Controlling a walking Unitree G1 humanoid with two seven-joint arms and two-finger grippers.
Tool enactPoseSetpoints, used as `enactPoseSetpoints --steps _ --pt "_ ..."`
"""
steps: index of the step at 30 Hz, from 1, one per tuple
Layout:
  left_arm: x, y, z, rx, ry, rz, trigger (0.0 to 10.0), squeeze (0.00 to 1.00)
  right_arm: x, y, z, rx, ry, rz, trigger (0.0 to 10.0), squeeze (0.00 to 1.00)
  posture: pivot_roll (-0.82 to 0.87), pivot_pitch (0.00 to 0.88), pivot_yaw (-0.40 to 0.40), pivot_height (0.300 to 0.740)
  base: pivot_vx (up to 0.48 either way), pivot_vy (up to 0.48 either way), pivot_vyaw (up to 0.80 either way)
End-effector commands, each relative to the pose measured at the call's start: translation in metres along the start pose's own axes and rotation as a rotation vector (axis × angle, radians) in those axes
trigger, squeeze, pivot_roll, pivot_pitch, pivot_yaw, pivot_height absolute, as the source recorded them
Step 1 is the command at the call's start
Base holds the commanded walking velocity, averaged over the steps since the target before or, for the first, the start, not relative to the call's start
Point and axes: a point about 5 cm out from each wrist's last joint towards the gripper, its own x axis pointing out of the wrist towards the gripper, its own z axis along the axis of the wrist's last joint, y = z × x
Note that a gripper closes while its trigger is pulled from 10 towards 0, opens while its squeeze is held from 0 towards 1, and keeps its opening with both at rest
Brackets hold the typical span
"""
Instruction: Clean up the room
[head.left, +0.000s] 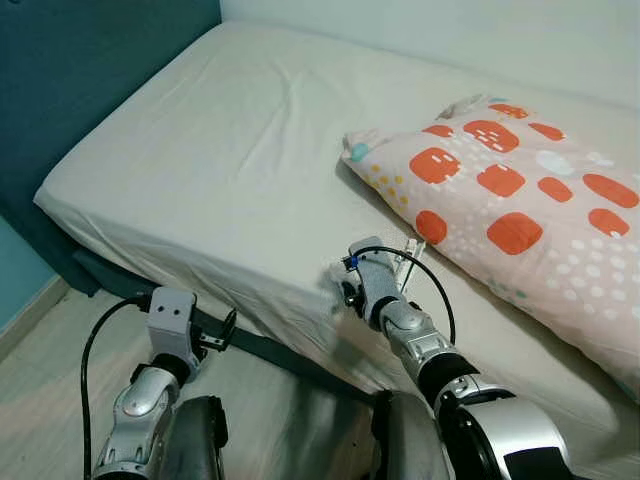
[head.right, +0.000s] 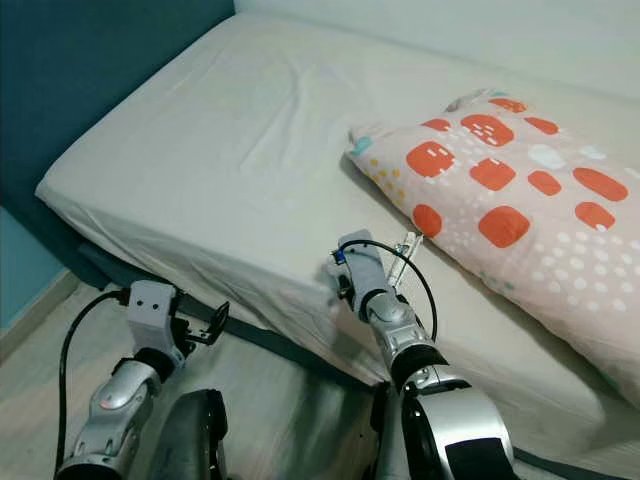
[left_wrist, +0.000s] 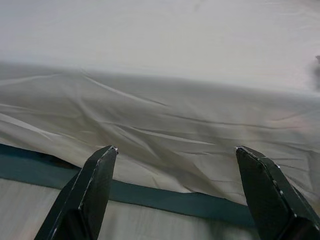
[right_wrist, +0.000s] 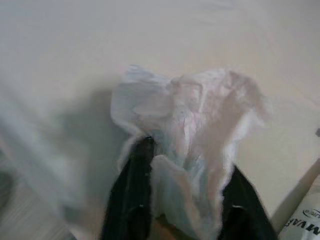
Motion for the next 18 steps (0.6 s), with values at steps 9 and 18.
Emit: enactPoseSetpoints --steps 9,18 --pt "0.015 -0.022 -0.002 -0.011 0.008 -0.066 10.0 0.0 -0.003 -0.042 0.034 0.021 -0.145 -0.137 0.0 0.0 0.09 0.167 -0.084 0.506 0.0 0.0 0.0" --pt "0.026 -0.027 0.002 -0.019 0.0 -0.081 10.0 0.0 -0.012 -0.077 0.052 -0.019 -0.206 -0.257 0.0 0.0 0.06 0.132 -0.083 0.506 0.0 0.0 0.0"
